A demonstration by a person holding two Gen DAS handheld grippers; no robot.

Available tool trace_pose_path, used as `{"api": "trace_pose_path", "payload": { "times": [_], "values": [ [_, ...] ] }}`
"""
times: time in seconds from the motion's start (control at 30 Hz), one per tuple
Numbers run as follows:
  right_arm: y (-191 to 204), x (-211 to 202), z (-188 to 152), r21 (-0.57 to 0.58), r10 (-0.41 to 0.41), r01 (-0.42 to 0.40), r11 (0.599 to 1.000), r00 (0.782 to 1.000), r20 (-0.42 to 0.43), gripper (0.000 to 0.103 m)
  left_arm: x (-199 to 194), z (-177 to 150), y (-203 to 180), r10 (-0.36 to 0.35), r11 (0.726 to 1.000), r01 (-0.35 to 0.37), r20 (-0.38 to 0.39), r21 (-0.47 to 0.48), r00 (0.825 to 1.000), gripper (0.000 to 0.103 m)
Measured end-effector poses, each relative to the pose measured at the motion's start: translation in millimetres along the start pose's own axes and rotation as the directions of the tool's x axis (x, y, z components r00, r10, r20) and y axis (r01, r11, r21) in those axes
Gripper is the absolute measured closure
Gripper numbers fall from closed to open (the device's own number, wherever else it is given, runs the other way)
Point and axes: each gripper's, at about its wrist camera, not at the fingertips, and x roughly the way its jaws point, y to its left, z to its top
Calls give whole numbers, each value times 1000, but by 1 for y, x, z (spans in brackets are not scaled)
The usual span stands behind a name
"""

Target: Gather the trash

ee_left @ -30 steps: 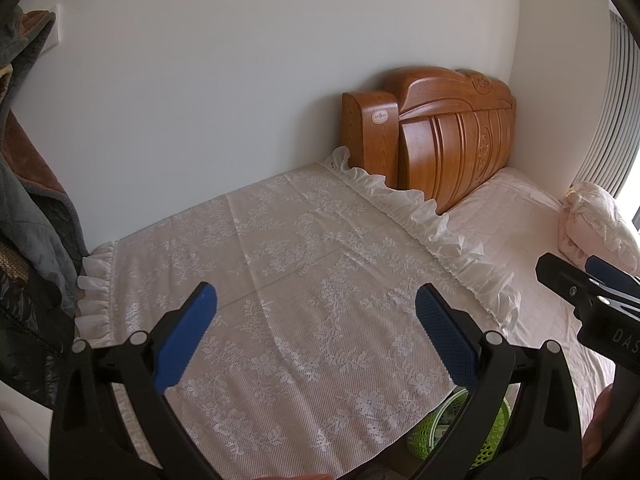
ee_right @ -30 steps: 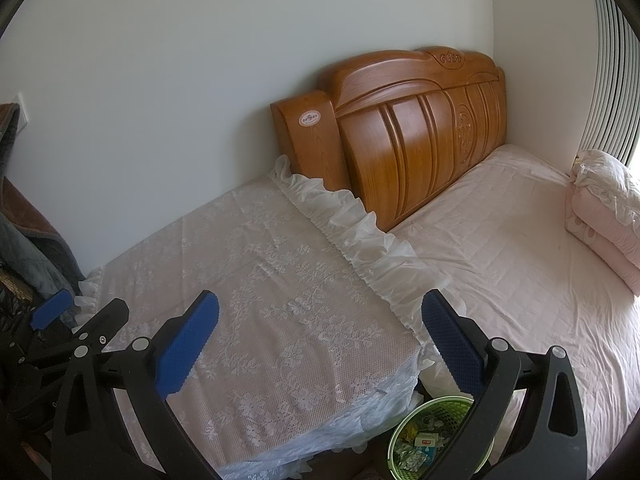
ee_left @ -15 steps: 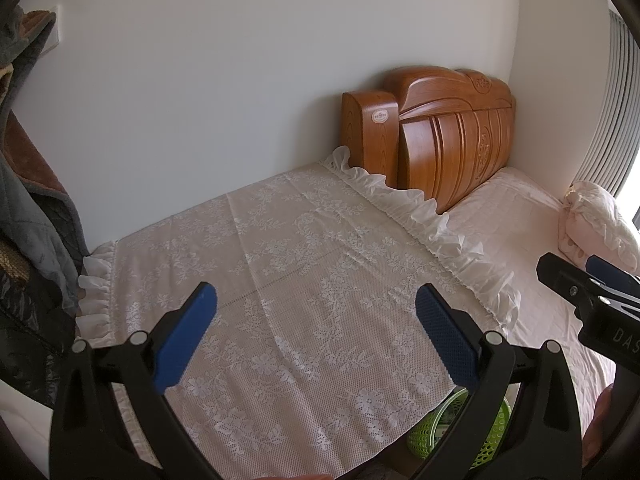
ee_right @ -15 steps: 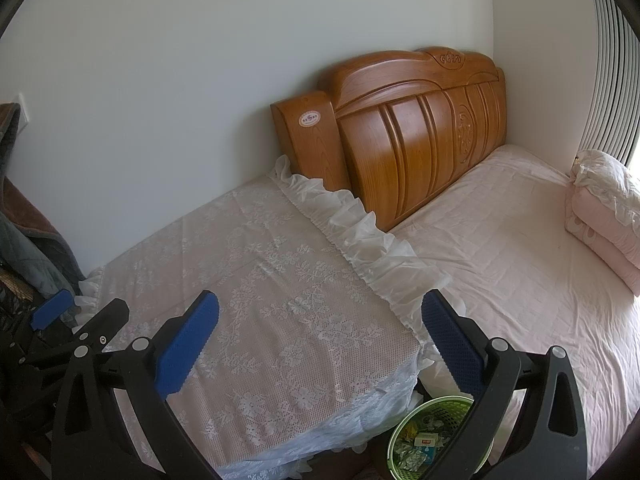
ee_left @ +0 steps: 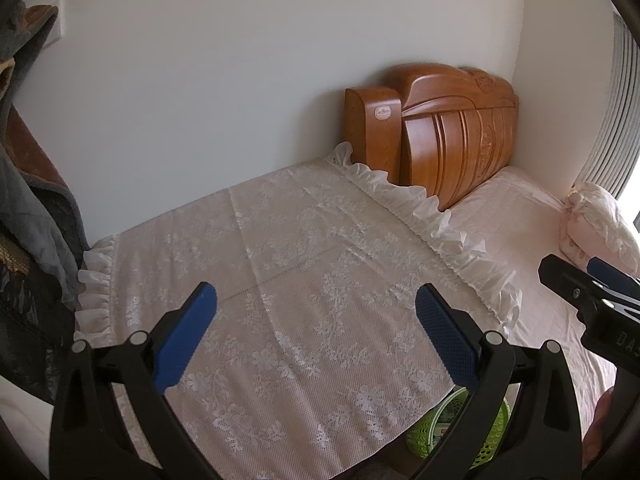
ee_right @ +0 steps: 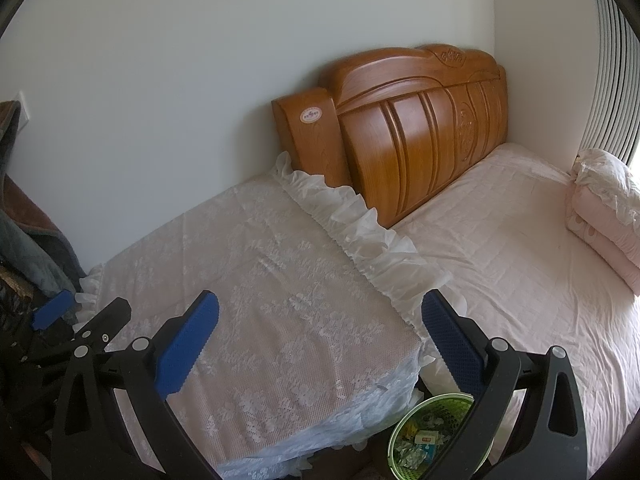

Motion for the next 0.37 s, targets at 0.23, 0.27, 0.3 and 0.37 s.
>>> {"api": "trace_pose_path", "payload": {
  "times": [0.23, 0.27, 0.3, 0.37],
  "values": [
    [1, -1, -1, -3, 1, -1, 1000, 1000, -3, 2, 2, 2, -1, -10, 1000, 10, -9, -1, 1000, 8],
    [1, -1, -1, -3, 1, -1, 1000, 1000, -2, 2, 2, 2, -1, -10, 1000, 10, -9, -2, 1000, 8],
    [1, 0, -1, -4, 2, -2, 1000, 1000, -3, 2, 2, 2, 0, -10, 1000, 10, -9, -3, 1000, 8],
    [1, -1, -2, -5, 2, -2, 1000, 1000, -3, 2, 3, 2, 0, -11, 1000, 11, -9, 1, 1000, 8]
  ]
}}
